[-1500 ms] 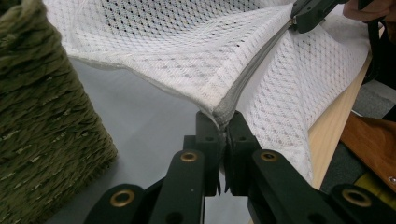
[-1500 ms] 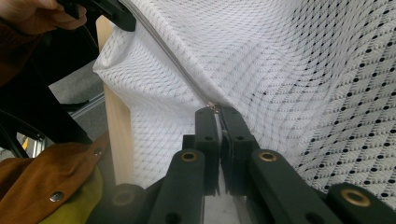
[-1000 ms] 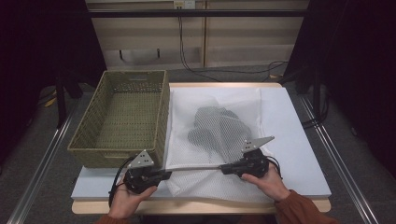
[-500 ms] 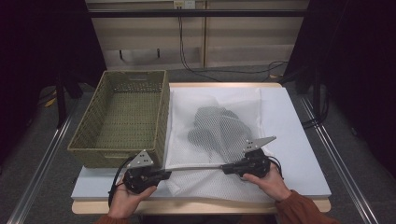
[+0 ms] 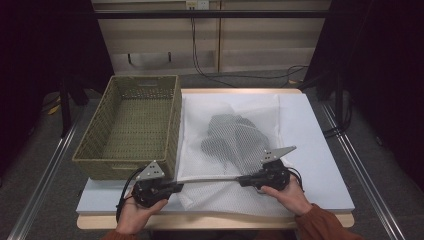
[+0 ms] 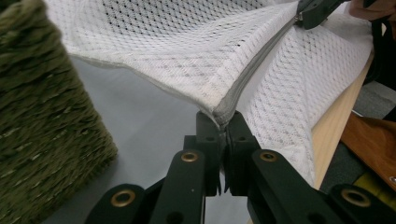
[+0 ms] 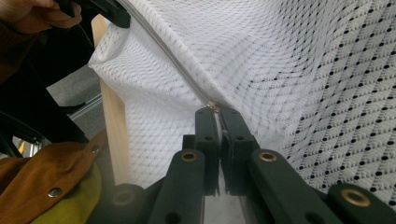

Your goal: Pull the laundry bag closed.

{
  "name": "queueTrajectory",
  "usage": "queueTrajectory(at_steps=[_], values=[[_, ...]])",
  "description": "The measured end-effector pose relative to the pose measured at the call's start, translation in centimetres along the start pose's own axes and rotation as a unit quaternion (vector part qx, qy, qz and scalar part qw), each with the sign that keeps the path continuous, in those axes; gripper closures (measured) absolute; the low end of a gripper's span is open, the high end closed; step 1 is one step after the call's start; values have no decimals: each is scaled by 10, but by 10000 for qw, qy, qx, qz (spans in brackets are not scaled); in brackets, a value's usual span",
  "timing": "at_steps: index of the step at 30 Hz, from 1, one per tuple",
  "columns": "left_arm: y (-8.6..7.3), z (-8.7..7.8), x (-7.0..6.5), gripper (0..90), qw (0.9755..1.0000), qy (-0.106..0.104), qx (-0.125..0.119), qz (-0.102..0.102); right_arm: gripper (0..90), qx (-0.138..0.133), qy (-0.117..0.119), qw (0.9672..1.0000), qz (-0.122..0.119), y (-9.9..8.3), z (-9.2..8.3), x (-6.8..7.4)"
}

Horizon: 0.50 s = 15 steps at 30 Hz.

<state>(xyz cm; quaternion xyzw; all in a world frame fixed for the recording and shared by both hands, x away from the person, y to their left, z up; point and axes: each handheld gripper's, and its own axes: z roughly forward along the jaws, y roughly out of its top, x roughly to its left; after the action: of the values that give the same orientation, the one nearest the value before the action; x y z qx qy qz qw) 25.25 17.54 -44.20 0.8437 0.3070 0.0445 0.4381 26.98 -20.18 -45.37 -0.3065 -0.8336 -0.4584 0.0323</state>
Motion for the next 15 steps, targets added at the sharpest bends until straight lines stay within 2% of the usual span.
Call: queueTrajectory(at_steps=[6,15], values=[[0,0,0,868,10000,-4,-1,7,869,-94,-36,9999,29,-3,-7,-2],[0,0,0,868,10000,-17,3,6,869,-87,-50,9999,36,-5,-9,-3]])
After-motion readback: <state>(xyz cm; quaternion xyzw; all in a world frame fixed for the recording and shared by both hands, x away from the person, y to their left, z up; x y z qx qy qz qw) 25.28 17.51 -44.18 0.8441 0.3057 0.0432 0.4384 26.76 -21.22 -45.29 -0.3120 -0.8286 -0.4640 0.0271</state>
